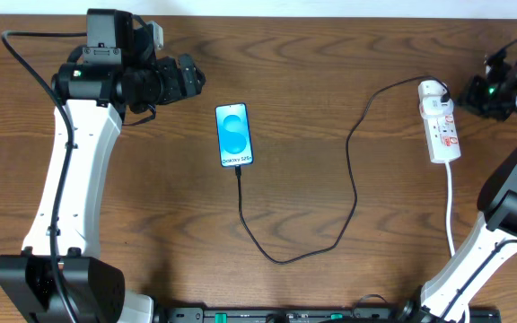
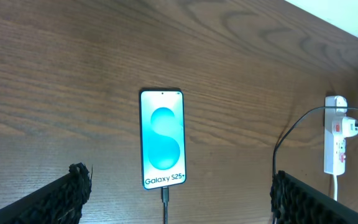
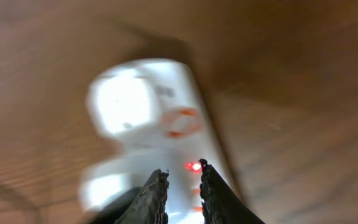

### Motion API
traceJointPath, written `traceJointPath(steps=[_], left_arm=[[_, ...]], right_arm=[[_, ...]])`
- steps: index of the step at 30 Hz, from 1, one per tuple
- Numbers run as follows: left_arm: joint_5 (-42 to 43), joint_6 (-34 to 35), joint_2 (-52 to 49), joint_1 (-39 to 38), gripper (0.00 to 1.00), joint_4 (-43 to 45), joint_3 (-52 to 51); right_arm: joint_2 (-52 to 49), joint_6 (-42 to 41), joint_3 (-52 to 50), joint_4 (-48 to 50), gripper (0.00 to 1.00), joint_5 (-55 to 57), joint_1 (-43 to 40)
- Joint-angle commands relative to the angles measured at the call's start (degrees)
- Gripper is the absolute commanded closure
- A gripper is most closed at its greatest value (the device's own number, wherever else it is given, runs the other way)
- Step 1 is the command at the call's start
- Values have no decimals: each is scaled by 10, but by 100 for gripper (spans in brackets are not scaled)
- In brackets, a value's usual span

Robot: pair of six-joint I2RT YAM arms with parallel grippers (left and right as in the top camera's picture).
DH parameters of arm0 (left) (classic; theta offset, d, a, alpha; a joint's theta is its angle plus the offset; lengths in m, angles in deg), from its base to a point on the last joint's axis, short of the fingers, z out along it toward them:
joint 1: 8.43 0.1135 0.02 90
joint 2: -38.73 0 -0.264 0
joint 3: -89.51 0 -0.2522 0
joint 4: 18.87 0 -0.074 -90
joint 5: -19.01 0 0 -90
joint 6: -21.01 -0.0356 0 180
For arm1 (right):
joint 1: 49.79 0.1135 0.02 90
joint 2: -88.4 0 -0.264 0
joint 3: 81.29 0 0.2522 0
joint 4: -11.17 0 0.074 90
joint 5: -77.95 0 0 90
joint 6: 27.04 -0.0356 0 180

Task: Plug charger to phone and switch on socket

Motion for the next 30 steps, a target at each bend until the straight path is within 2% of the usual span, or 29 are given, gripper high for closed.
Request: traceJointPath(steps=[1,8,16,23,30], left_arm=[[-3,-5,5,1,6,-2,1],[-3,-5,5,1,6,-2,1],[-3,-5,5,1,6,-2,1],[-3,-5,5,1,6,-2,1],[-3,-5,5,1,6,-2,1]], right_arm=[[2,-12,66,-40,82,-87,8],[29,5,136,-125,83,-88,12],[133,9,141,-177,82,-96,34],[227,36,141,-232,82,-96,96],[287,39,141,-243,80,-94,185]])
